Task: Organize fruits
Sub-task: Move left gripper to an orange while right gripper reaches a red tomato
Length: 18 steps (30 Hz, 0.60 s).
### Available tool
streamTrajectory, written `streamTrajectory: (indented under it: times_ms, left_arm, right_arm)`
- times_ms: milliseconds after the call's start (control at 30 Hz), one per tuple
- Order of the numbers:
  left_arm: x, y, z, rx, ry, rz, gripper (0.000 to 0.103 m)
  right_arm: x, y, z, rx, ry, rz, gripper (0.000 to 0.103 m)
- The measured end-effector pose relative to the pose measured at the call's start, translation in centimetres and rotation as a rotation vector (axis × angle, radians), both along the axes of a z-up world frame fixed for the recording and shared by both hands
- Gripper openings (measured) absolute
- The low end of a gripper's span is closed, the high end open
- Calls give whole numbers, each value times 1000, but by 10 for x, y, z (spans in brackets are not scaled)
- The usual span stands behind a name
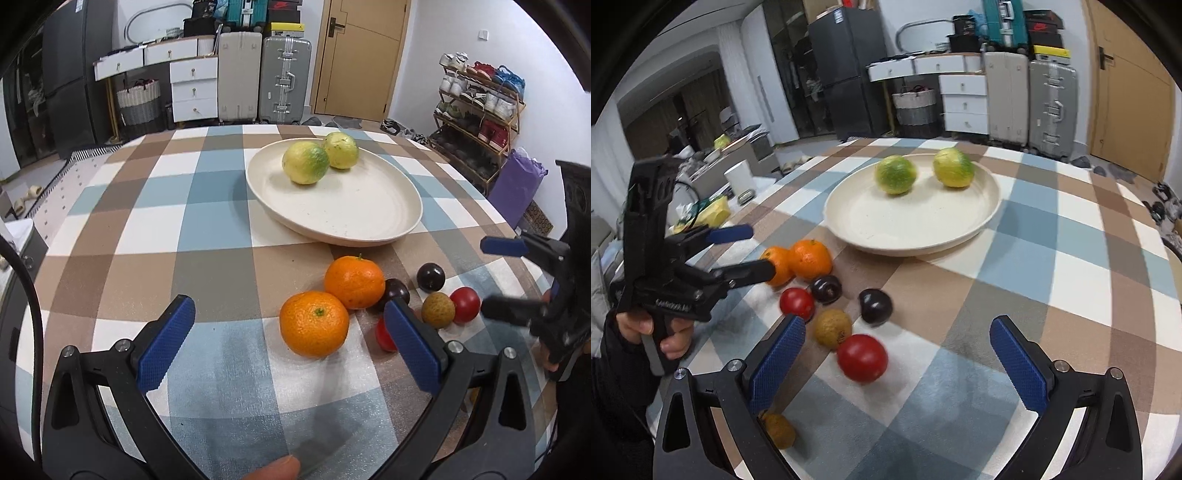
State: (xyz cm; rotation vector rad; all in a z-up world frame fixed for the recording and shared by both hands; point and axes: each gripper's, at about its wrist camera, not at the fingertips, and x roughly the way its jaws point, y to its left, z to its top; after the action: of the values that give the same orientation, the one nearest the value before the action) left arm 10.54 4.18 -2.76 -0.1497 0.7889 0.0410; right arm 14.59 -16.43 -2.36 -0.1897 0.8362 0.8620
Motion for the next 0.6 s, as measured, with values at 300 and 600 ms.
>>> streamTrajectory:
  times_ms: [300, 600]
  left_arm:
    - [-1, 1, -9, -36, 35, -1, 102]
    - [1, 0, -10, -38, 42, -9, 102]
  right_arm:
    - [-9, 10, -11, -70, 23, 67, 87]
    - [-10, 14, -18, -98, 60, 117, 70]
